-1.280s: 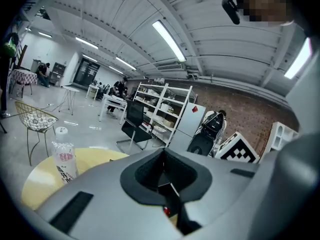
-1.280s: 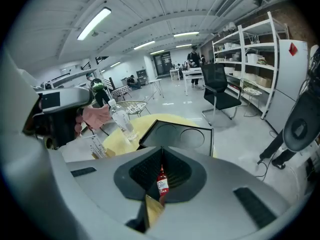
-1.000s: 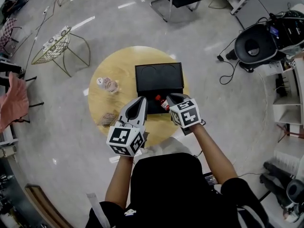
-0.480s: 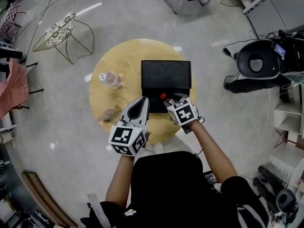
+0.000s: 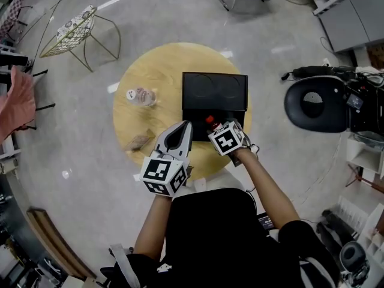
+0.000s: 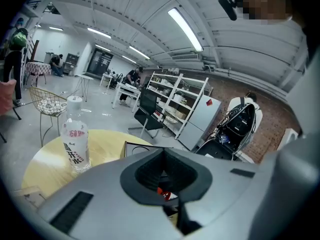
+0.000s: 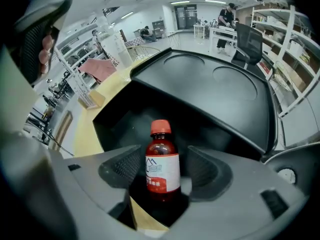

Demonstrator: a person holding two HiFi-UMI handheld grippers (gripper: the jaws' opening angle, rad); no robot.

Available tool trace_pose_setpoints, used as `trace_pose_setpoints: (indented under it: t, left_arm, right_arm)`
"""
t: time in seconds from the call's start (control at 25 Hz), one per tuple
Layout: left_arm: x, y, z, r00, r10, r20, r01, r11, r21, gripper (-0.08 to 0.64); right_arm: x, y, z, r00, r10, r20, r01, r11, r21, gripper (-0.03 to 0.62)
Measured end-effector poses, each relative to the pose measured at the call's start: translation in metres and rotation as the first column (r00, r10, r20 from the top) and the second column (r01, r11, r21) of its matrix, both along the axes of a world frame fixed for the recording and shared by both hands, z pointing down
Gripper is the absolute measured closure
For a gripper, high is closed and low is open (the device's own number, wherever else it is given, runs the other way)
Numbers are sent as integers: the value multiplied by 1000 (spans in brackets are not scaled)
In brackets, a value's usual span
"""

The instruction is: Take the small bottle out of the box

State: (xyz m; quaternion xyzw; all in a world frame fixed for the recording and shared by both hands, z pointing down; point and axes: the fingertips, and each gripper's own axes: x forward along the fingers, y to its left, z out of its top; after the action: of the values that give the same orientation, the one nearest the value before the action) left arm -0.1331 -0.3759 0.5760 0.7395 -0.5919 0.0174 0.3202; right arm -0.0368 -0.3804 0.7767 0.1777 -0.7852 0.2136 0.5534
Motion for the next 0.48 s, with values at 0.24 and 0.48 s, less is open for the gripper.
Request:
trace_pose_setpoints:
  t: [0.24,0.48]
  left_arm:
    - [-4,0,4,1000,-3,-9,3,1000,-13,551]
    - [-13,-5,8,1000,-9,-5,9,1000,-20,551]
  right_arm:
    - [-2,2,13,997,-27,-68,28,1000,13,328]
    - [-2,-2,20,994,-32,-100,38,997,60,330]
